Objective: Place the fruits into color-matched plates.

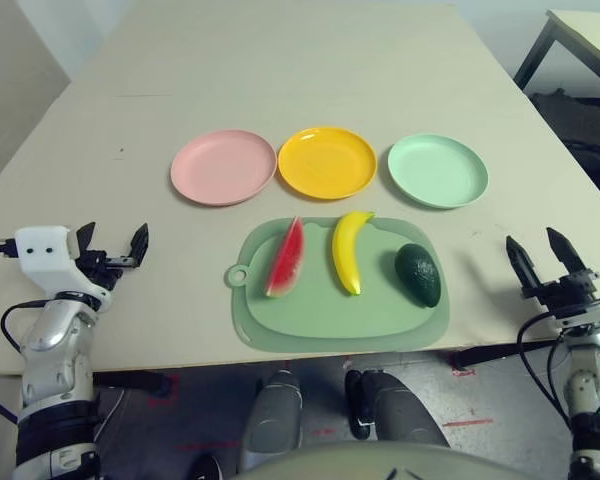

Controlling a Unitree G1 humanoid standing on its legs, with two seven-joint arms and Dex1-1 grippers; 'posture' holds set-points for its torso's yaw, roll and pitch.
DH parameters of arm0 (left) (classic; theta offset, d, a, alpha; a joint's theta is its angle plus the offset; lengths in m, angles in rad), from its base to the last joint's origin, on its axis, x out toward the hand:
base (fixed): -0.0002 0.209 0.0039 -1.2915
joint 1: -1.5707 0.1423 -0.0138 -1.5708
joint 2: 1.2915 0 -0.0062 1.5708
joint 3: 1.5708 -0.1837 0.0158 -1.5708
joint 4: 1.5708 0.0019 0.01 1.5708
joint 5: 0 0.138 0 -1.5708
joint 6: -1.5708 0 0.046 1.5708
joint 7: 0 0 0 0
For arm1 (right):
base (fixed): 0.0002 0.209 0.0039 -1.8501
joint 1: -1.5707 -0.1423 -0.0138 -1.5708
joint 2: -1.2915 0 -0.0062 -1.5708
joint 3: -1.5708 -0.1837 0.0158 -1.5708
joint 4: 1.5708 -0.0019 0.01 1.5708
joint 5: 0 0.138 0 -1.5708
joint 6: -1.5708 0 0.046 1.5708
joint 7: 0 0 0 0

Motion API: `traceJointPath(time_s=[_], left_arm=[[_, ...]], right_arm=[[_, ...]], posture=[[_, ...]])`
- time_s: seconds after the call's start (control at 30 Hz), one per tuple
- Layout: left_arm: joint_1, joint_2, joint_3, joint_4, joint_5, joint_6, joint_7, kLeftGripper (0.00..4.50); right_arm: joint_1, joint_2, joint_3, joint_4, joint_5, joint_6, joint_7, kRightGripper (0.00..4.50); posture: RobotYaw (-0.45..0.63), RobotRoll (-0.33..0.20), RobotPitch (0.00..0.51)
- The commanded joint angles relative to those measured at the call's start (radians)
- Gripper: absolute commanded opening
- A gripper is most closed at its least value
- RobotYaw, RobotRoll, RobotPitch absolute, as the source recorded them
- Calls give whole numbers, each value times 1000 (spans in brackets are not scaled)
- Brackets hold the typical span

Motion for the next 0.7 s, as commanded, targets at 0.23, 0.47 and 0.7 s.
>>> traceJointPath(time_s=[0.23, 0.47, 0.7], left_arm=[[-28, 30, -18, 2, 18, 17, -15, 4500], [-19, 25, -12, -12, -6, 12, -35, 4500], [16, 52, -15, -86, -158, 25, -285, 4500]], right_arm=[[12, 5, 3, -7, 2, 14, 1, 4424], [44, -9, 2, -66, -6, 21, -1, 4424], [133, -62, 10, -319, -75, 98, -110, 4424]], posture=[[96, 0, 172], [84, 0, 179], [41, 0, 181]])
